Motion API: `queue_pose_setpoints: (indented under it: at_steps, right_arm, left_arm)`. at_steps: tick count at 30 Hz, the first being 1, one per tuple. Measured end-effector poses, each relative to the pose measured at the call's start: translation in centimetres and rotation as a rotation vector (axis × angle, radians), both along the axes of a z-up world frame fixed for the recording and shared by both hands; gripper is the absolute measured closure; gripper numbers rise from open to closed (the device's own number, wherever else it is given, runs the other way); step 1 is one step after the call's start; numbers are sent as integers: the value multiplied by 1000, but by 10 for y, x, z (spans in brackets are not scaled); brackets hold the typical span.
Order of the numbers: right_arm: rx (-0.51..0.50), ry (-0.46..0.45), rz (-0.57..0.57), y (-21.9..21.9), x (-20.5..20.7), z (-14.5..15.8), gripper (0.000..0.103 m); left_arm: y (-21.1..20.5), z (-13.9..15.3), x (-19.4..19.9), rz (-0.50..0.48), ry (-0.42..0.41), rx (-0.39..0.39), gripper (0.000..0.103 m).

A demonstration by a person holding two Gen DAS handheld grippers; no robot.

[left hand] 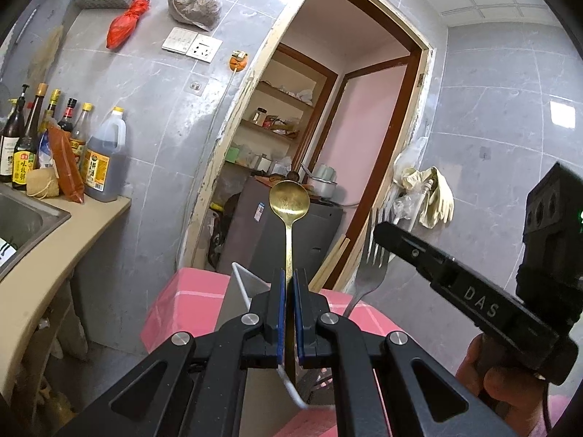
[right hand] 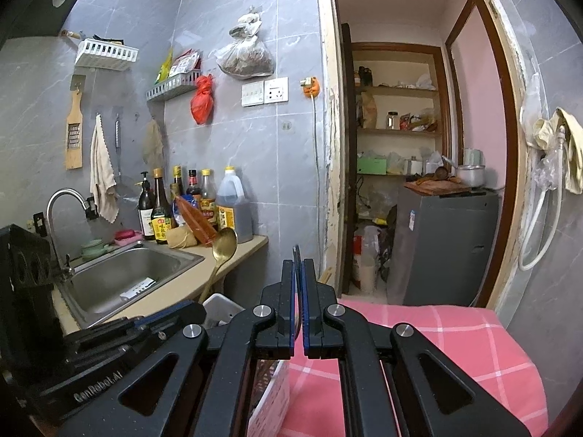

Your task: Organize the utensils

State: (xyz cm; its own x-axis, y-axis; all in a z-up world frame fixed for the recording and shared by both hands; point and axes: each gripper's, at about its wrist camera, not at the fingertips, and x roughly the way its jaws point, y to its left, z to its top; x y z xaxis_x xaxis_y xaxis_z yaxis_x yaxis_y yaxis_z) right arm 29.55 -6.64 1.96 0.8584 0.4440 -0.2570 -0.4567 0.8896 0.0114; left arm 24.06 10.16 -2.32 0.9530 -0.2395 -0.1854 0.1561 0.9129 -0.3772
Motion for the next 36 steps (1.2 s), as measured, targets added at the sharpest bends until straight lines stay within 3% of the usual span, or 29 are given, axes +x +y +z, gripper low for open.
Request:
queue_pose_setpoints:
  at_steps: [9, 11, 13, 18, 26, 27, 29, 36]
  right_arm:
    - [12, 5, 22, -1, -3, 2, 98]
    - [14, 0, 20, -3, -5, 4, 88]
    - [26, -7, 20, -5, -8, 7, 71]
    - [41, -28, 2, -12, -15, 19, 70]
    - [76, -40, -42, -37, -20, 40, 56]
    - [82, -36, -49, -42, -20, 41, 52]
    - [91, -31, -60, -52, -21, 42, 47]
    - [94, -13, -109, -85, -25, 40, 21]
  left_arm:
    - [2, -2, -5, 11, 15, -5, 98]
    - [3, -1, -8, 20, 11, -15, 98]
    - [3, 2, -12, 29, 4, -19, 97]
    - [3, 15, -17, 56, 0, -7, 92]
    - [-1, 45, -29, 142, 4, 33, 61]
    - [-3, 48, -31, 156, 8, 46, 56]
    - [-7, 56, -35, 197, 17, 76, 37]
    - [-24, 68, -48, 288, 56, 137, 12]
